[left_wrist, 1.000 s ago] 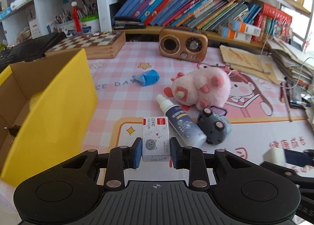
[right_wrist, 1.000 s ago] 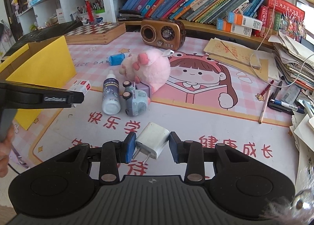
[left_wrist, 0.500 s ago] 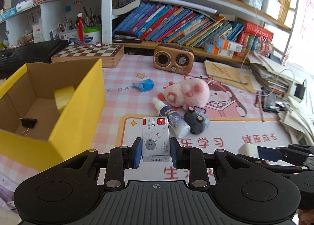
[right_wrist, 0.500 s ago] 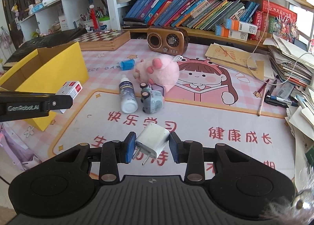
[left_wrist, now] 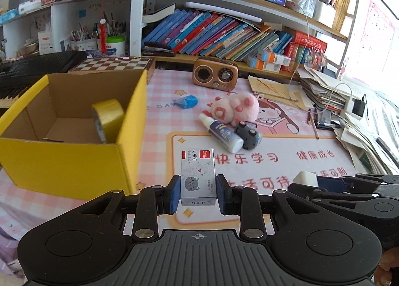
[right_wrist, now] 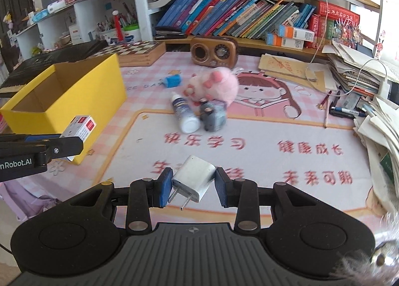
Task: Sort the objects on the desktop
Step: 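Lift the charger and small box and carry both toward the yellow box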
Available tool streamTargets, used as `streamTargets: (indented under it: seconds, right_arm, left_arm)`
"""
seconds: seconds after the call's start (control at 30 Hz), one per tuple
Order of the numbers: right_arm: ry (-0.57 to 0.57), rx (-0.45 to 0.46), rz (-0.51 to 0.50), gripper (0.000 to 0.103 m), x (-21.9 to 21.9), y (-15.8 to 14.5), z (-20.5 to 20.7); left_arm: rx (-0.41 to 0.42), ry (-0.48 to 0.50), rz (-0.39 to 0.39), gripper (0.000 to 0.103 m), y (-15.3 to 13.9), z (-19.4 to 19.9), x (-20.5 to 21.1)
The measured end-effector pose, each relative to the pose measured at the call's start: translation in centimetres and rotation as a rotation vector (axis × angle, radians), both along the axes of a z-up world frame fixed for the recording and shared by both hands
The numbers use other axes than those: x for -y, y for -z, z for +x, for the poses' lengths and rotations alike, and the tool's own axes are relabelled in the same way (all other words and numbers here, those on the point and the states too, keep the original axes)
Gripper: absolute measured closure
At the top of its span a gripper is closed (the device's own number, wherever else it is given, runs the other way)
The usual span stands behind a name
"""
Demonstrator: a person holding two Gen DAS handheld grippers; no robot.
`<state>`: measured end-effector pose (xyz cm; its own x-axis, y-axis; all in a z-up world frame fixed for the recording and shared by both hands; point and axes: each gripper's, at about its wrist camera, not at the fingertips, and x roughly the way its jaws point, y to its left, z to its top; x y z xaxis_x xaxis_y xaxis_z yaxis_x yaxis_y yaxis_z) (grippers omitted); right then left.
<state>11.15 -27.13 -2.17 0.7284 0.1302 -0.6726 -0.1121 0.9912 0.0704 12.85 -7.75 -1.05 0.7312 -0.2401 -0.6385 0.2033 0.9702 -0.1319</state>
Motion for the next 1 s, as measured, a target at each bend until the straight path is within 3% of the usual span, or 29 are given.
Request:
streamTargets:
  seconds: [0.4, 1.0]
  right_arm:
    - [-0.027, -0.016, -0.006, 0.069, -8.8, 0.1, -4.2]
    - [-0.107, -0.001, -0.009, 0.069, -18.3, -0.1, -8.0]
  left_arm:
    - [-0.035, -0.005, -0.017, 0.075, 0.4, -4.2, -7.6]
    - [0.000, -0.063, -0.023, 0.075, -0.1, -9.3, -16.8]
